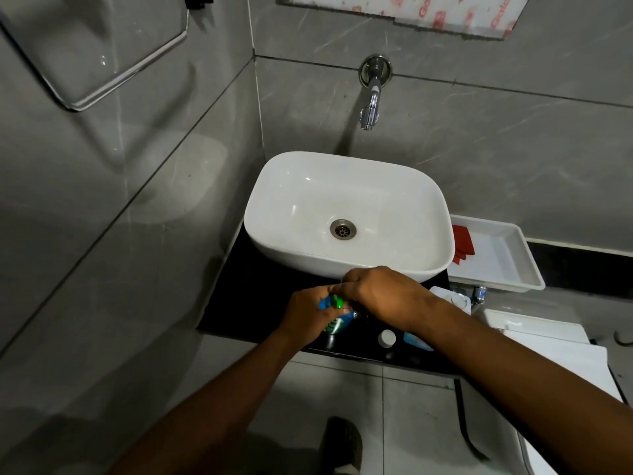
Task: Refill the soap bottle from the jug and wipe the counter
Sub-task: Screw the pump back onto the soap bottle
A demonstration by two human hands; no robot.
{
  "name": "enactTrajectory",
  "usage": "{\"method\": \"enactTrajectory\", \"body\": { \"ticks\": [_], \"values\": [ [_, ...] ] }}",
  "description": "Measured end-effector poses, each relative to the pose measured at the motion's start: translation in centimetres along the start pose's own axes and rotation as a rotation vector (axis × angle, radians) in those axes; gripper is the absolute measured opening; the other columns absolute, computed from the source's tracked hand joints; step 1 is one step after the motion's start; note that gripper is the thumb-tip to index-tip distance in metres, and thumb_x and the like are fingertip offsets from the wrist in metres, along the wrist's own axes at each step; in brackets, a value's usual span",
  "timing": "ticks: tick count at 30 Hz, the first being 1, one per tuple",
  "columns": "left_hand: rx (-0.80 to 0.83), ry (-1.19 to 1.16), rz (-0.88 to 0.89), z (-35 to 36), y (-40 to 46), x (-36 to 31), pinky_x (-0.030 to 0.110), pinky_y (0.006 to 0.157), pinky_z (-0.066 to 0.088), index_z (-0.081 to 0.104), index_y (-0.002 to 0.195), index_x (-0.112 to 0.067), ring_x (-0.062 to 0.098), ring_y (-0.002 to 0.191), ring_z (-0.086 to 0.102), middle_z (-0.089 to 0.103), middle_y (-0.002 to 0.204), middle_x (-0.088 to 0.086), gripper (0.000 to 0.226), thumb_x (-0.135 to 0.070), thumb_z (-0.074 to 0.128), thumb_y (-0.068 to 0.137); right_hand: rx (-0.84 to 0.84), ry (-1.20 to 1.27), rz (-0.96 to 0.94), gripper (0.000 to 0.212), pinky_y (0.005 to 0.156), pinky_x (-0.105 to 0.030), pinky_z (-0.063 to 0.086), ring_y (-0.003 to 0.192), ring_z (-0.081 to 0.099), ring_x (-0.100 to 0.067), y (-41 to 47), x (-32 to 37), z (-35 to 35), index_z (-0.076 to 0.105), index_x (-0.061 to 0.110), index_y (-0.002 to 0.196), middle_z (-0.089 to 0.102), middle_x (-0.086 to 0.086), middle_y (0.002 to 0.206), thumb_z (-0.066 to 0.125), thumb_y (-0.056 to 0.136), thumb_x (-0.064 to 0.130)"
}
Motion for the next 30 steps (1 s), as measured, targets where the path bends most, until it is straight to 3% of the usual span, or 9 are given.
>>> {"method": "enactTrajectory", "body": {
  "ticks": [5,9,11,13,16,19,22,27,30],
  "values": [
    [0.004,0.013,-0.019,0.0,0.1,0.2,0.035,0.078,0.056,0.068,0.088,-0.020,0.012,0.083,0.067,0.072,0.086,-0.002,0.019,-0.029,0.075,0.073,-0.076,0.079,0.031,0.043,0.079,-0.037,0.053,0.097,0.061,-0.026,-0.1,-0.2,0.5,0.055,0.021,0.128,0.062,-0.006,0.112,0.062,0.086,0.018],
    [0.059,0.087,-0.032,-0.4,0.0,1.6,0.023,0.097,0.042,0.054,0.129,-0.027,0.004,0.117,0.051,0.052,0.125,-0.016,0.064,-0.041,0.075,0.070,-0.266,0.408,0.230,0.060,0.093,-0.036,0.049,0.109,0.059,-0.022,-2.0,-1.6,1.8,0.040,0.023,0.142,0.059,-0.007,0.128,0.065,0.088,0.031],
    [0.014,0.028,-0.105,-1.0,-0.5,3.4,0.027,0.105,0.037,0.040,0.141,-0.024,0.007,0.126,0.042,0.045,0.133,-0.011,0.076,-0.028,0.076,0.074,-0.340,0.607,0.428,0.065,0.095,-0.029,0.046,0.108,0.060,-0.019,-3.1,-2.4,4.0,0.041,0.021,0.141,0.059,-0.009,0.129,0.070,0.084,0.031],
    [-0.025,-0.030,-0.176,-1.3,-1.1,5.2,0.029,0.104,0.039,0.042,0.139,-0.020,0.016,0.129,0.044,0.048,0.139,0.000,0.067,-0.010,0.070,0.080,-0.326,0.731,0.559,0.066,0.095,-0.021,0.042,0.111,0.059,-0.018,-3.2,-2.3,7.0,0.044,0.016,0.140,0.058,-0.011,0.131,0.073,0.081,0.025],
    [-0.023,-0.069,-0.227,-0.8,-1.8,6.1,0.025,0.098,0.039,0.046,0.136,-0.014,0.022,0.127,0.048,0.052,0.136,0.004,0.060,0.010,0.054,0.082,-0.274,0.840,0.624,0.073,0.102,-0.023,0.040,0.119,0.055,-0.017,-2.4,-1.4,10.8,0.041,0.014,0.141,0.056,-0.006,0.134,0.076,0.078,0.021],
    [-0.005,-0.130,-0.201,0.3,-2.1,5.5,0.014,0.094,0.038,0.050,0.132,-0.012,0.017,0.119,0.052,0.055,0.123,-0.003,0.064,0.019,0.042,0.077,-0.349,0.876,0.633,0.056,0.089,-0.007,0.040,0.107,0.061,-0.017,-1.4,-1.0,12.2,0.052,0.012,0.129,0.062,0.005,0.114,0.076,0.078,0.016],
    [-0.090,-0.209,-0.218,-0.4,-2.5,5.2,-0.002,0.077,0.039,0.050,0.132,-0.013,0.009,0.109,0.052,0.055,0.116,-0.006,0.067,0.021,0.038,0.076,-0.377,0.871,0.591,0.046,0.083,-0.013,0.044,0.097,0.061,-0.011,-0.1,-0.3,12.3,0.054,0.014,0.122,0.064,0.004,0.107,0.073,0.081,0.017],
    [-0.232,-0.273,-0.234,-5.3,-4.1,6.0,0.003,0.081,0.042,0.048,0.132,-0.024,0.002,0.106,0.055,0.057,0.116,-0.011,0.071,0.020,0.038,0.076,-0.341,0.887,0.440,0.044,0.086,-0.024,0.048,0.099,0.060,-0.011,5.2,2.2,11.2,0.052,0.014,0.124,0.063,0.000,0.110,0.071,0.084,0.019],
    [-0.314,-0.287,-0.255,-9.2,-5.6,7.4,0.012,0.091,0.043,0.048,0.134,-0.017,0.005,0.111,0.055,0.057,0.121,-0.006,0.066,0.019,0.038,0.080,-0.299,0.890,0.364,0.044,0.083,-0.020,0.042,0.101,0.057,-0.011,9.5,4.9,10.7,0.051,0.010,0.126,0.062,-0.005,0.113,0.067,0.084,0.011]
  ]
}}
Point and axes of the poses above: each hand's wrist, its own y-axis towards the middle knuckle, its own z-axis out of the palm, x = y × z, the point moved 5 cm from there along y, towards the middle knuckle
